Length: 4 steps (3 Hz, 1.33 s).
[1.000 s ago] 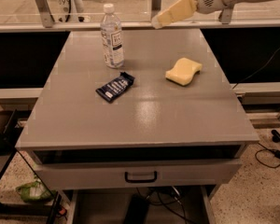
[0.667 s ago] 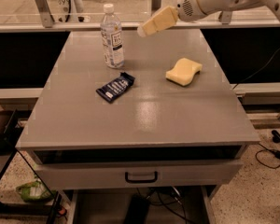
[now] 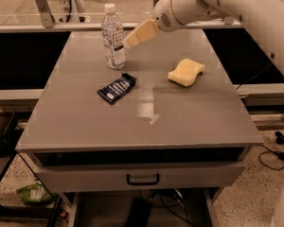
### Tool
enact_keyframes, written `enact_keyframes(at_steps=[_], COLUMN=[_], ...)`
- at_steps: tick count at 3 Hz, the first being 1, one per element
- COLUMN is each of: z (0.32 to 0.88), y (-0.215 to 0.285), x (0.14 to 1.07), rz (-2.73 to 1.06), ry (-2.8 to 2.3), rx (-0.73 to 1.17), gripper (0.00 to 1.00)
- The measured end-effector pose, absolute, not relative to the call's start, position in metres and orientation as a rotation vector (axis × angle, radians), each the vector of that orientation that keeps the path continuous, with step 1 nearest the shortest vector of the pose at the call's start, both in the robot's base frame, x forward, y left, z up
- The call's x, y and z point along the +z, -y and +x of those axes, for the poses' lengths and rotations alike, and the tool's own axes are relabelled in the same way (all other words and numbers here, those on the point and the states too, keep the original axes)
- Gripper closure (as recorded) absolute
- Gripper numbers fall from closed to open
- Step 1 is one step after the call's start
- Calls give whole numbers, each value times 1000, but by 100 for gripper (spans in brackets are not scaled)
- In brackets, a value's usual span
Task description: Move blue plastic bottle near sponge
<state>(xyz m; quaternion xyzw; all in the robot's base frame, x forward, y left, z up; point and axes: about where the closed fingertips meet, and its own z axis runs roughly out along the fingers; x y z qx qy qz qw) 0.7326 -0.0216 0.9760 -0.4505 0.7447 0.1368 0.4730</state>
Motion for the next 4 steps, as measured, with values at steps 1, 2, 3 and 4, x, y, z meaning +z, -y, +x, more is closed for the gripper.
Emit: enact_keyframes(at_steps=[1,2,3,4], z=[749,765,777,785], y=[6,-10,-25,-39], x=[970,966,963,960], rz=[-1136,-1165,-1197,-1223], ry=[-1803,-1779,-1761,-1750], rx=[356,378,401,432], gripper=[0,0,0,0])
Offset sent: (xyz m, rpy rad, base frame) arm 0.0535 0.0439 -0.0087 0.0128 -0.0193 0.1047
